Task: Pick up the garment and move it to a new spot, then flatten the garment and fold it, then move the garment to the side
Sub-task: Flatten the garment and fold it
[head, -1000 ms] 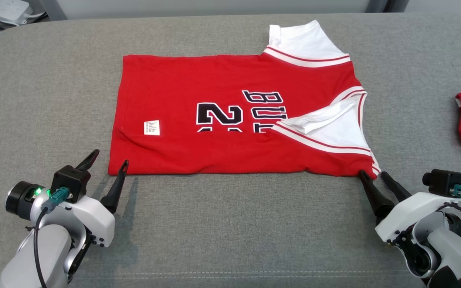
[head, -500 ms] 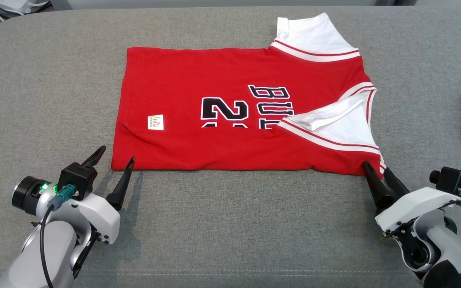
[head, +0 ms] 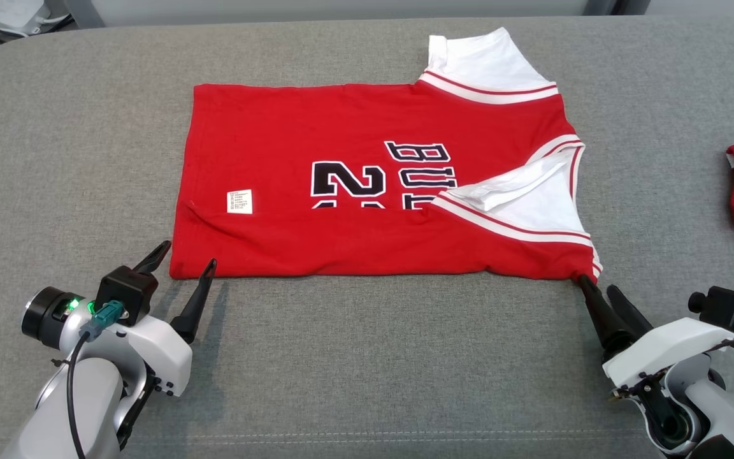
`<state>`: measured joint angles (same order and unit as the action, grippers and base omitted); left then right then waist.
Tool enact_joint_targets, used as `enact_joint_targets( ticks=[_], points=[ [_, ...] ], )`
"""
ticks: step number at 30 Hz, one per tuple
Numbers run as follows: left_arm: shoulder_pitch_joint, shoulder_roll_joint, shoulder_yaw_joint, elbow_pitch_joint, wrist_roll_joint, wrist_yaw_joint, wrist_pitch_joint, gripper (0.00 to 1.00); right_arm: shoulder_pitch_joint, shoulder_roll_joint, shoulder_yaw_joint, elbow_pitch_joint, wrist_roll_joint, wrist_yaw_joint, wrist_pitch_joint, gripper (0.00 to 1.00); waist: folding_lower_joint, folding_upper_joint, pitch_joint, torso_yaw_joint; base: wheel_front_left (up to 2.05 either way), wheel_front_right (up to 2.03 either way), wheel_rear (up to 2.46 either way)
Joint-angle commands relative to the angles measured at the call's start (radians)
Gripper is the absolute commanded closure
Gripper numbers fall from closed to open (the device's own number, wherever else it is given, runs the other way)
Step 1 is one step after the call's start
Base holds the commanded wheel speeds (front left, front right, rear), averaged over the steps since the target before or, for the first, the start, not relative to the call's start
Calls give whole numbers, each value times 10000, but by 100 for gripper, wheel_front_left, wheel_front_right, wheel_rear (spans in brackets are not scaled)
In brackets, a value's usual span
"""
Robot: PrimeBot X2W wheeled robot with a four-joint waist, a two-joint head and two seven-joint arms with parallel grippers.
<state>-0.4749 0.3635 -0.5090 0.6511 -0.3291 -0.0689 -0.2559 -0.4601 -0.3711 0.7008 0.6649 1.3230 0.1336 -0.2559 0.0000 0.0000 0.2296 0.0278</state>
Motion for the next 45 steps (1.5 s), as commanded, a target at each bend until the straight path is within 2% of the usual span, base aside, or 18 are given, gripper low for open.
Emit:
enact_joint_targets(
  ticks=[1, 13, 24, 26, 27, 28, 30, 31, 38, 45],
  points=[
    [-44, 319, 435, -139, 147, -21, -59, 0, 284, -139, 172, -147, 118, -29, -50, 0, 0, 0, -12, -23, 0, 0, 0],
    [-33, 53, 658, 13, 546, -237, -59, 0, 32, 124, 313, -240, 571, -29, -40, 0, 0, 0, -40, 119, 0, 0, 0],
    [52, -89, 954, 85, 731, -353, -59, 0, -70, 218, -234, -435, 1078, -29, -55, 0, 0, 0, 31, 231, 0, 0, 0],
    [73, -129, 990, 88, 776, -365, -59, 0, -78, 229, -312, -431, 1062, -29, -56, 19, 0, 0, 40, 224, 0, 0, 0],
    [78, -143, 1013, 91, 793, -373, -59, 0, -81, 246, -378, -436, 1059, -29, -56, 33, 0, 0, 44, 220, 0, 0, 0],
    [81, -154, 1035, 94, 810, -381, -59, 0, -83, 261, -416, -446, 1042, -29, -56, 57, 0, 0, 48, 213, 0, 0, 0],
    [88, -173, 1082, 100, 840, -397, -59, 0, -81, 296, -553, -477, 994, -29, -57, 89, 0, 0, 57, 195, 0, 0, 0],
    [90, -182, 1103, 108, 856, -406, -59, 0, -74, 309, -577, -478, 951, -29, -57, 100, 0, 0, 59, 188, 0, 0, 0],
    [133, -302, 1253, 240, 861, -475, -59, 0, -60, 232, -917, -463, 653, -29, -58, 100, 0, 0, 54, 128, 0, 0, 0],
    [164, -603, 1754, 663, 345, -516, -59, 0, 8, 52, -965, -463, 403, -29, -58, 100, 0, 0, 97, 34, 0, 0, 0]
  ],
)
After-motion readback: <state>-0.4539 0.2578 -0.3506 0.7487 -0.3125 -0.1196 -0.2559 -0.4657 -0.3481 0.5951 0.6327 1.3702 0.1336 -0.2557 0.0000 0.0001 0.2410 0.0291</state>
